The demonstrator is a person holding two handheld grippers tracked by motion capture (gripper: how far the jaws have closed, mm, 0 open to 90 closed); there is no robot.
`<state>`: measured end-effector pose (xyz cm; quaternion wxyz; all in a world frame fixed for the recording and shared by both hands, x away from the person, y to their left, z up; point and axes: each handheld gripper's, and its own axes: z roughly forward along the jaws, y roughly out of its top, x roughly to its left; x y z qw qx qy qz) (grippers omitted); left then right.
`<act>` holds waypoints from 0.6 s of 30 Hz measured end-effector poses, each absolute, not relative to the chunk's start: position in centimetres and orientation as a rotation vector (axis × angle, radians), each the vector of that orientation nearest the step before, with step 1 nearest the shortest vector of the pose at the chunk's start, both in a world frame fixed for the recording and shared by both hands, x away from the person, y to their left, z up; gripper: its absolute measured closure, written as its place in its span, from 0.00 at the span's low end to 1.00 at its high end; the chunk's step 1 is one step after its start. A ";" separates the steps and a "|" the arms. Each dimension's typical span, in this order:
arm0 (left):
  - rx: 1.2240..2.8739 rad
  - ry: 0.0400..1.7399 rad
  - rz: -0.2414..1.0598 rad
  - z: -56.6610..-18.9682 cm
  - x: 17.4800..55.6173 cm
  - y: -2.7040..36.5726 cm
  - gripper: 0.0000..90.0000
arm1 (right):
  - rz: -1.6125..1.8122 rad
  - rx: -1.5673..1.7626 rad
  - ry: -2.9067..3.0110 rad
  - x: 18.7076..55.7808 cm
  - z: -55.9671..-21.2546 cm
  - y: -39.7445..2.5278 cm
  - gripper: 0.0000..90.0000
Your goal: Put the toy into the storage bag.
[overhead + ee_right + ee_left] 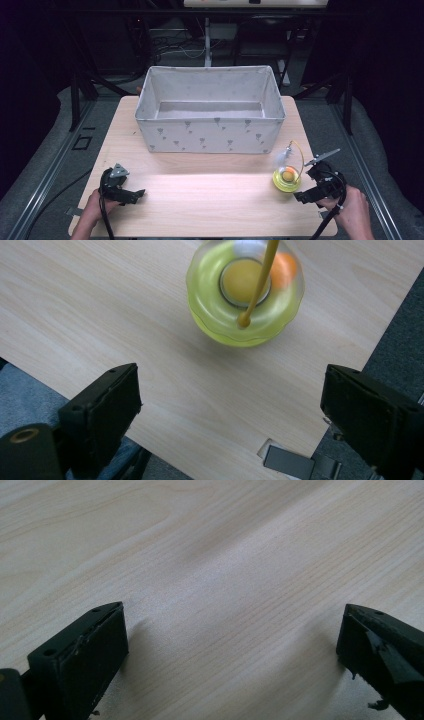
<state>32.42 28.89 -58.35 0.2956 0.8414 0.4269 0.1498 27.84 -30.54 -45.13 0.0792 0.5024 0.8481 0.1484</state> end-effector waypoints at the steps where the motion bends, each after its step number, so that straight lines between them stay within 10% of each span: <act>1: 2.238 1.137 0.399 -58.3 32.4 28.9 0.00 | 0.468 1.508 2.531 27.9 -45.1 -30.4 0.09; 18: 2.238 1.139 0.400 -58.3 32.4 28.9 0.00 | 0.454 1.424 2.568 29.9 -43.2 -29.2 0.07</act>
